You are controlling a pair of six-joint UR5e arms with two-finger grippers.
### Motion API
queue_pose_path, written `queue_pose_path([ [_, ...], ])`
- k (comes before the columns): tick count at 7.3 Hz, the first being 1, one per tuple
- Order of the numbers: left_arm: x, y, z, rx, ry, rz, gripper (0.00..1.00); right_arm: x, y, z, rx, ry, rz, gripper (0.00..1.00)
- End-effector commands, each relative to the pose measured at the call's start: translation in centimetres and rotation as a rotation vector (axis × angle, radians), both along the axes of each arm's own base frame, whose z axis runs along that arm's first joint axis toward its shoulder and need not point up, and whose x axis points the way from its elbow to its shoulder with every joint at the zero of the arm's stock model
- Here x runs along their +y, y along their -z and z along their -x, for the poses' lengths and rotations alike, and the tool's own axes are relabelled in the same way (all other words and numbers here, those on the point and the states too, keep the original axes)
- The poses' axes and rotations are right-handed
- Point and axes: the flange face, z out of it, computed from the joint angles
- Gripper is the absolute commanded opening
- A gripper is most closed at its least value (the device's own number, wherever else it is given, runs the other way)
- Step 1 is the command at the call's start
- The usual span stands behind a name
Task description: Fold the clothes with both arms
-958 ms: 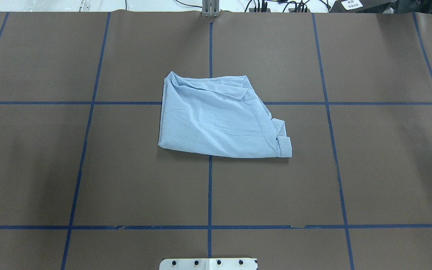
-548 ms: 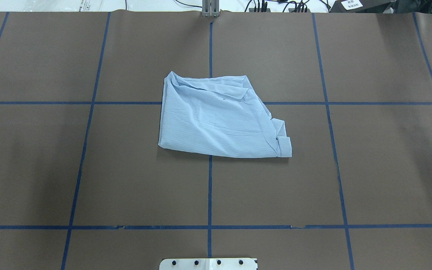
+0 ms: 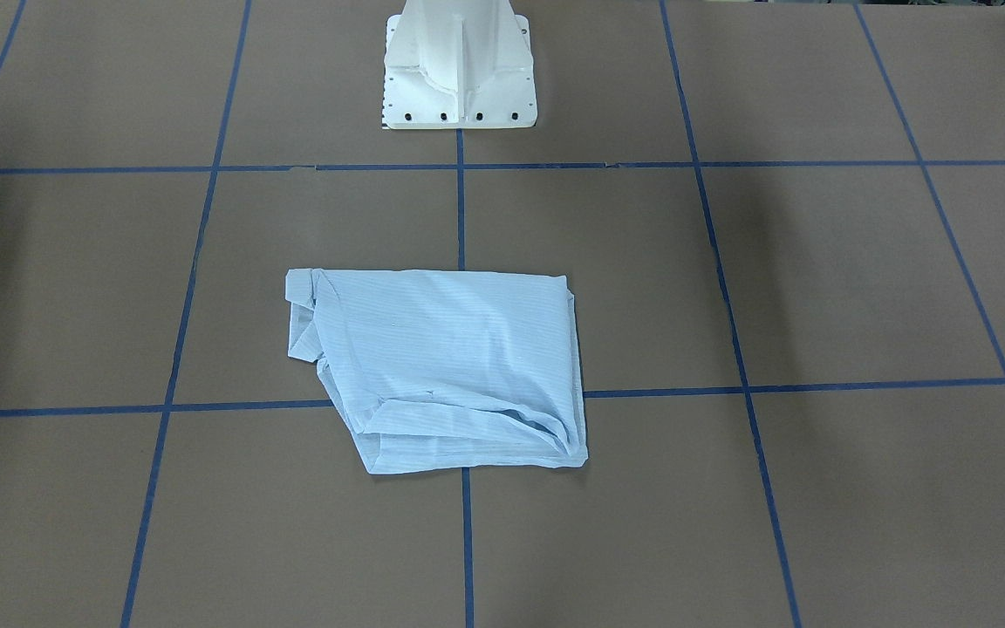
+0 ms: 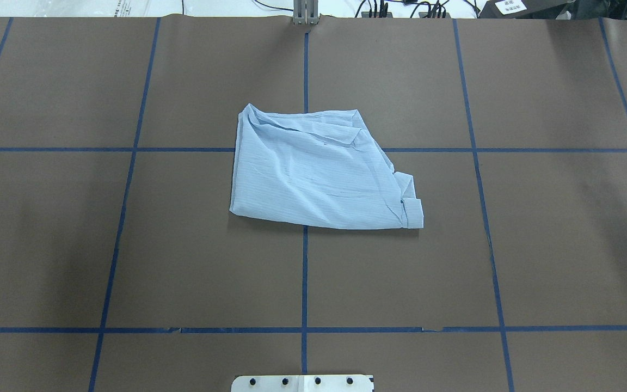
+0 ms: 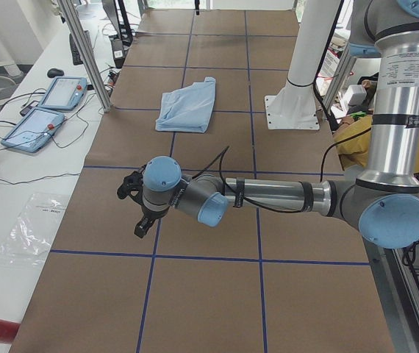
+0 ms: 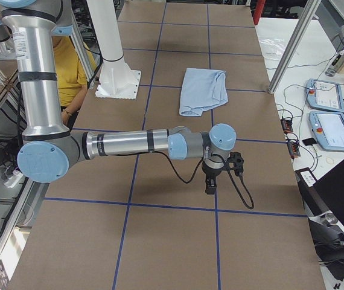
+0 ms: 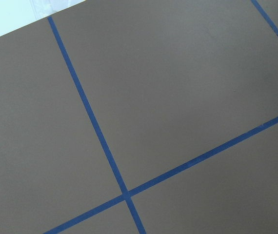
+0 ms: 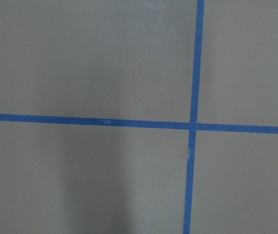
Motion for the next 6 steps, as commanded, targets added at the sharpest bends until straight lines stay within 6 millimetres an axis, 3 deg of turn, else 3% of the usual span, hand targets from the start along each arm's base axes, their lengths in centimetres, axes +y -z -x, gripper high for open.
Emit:
queue_pose_path([
  [1,0.00,0.29,0.00,0.000,0.000,-0.006,1.00,-0.05,-0.09,0.06,-0.004,-0.001,-0.004,1.00],
  [6,-0.13,0.84,0.01,-0.001,0.001,-0.016,1.00,-0.28,0.02,0.02,0.001,0.000,-0.039,1.00],
])
